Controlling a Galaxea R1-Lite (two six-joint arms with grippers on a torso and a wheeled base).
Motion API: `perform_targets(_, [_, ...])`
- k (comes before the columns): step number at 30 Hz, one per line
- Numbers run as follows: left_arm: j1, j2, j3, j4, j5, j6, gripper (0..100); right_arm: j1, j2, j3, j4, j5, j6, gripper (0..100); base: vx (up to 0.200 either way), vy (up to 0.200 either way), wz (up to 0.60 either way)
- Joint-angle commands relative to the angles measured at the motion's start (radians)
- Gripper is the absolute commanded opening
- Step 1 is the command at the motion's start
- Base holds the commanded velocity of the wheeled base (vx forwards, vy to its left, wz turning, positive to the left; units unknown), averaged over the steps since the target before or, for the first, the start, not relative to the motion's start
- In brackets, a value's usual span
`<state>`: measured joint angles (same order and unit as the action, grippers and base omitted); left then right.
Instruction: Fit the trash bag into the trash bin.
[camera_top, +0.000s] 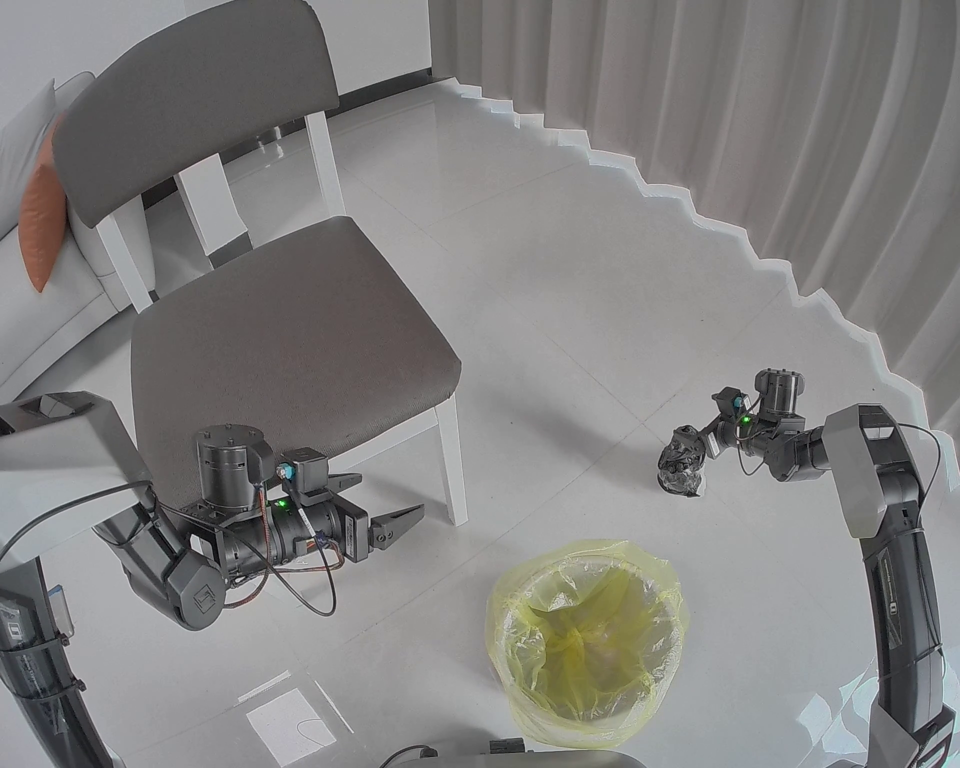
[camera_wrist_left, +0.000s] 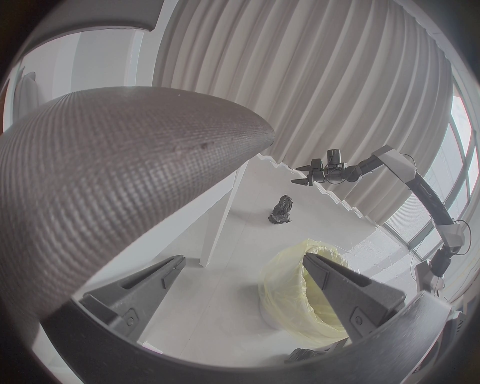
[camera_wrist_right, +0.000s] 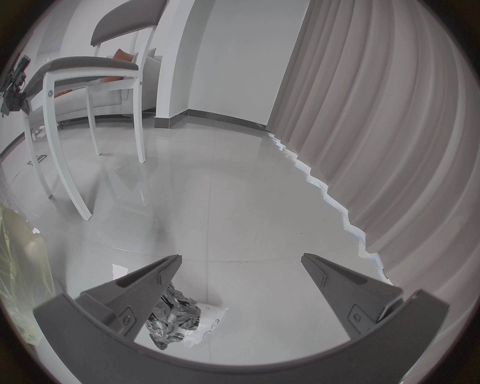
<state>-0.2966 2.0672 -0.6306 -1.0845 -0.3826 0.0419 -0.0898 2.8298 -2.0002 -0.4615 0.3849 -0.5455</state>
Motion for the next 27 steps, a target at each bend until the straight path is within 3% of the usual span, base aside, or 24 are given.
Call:
perform_targets(1, [0.002,0.008,0.003,0.0,-0.001,0.0,100,0.002,0.034,0.0,0.01,0.0,0.001,100,0.0,0.0,0.0])
perform_targets(13, [0.005,0.014,0.005,-0.014,0.001,0.0,100,-0.001,0.083,0.0,0.047,0.0,-0.001,100,0.0,0.0,0.0])
perform_targets(14, [0.005,0.013,0.008,-0.014,0.001,0.0,100,-0.001,0.085,0.0,0.043,0.0,-0.001,0,0.0,0.0,0.0])
perform_targets(27, [0.005,0.005,0.017,-0.025,0.002,0.0,100,-0.001,0.074,0.0,0.004,0.002,-0.001,0,0.0,0.0,0.0])
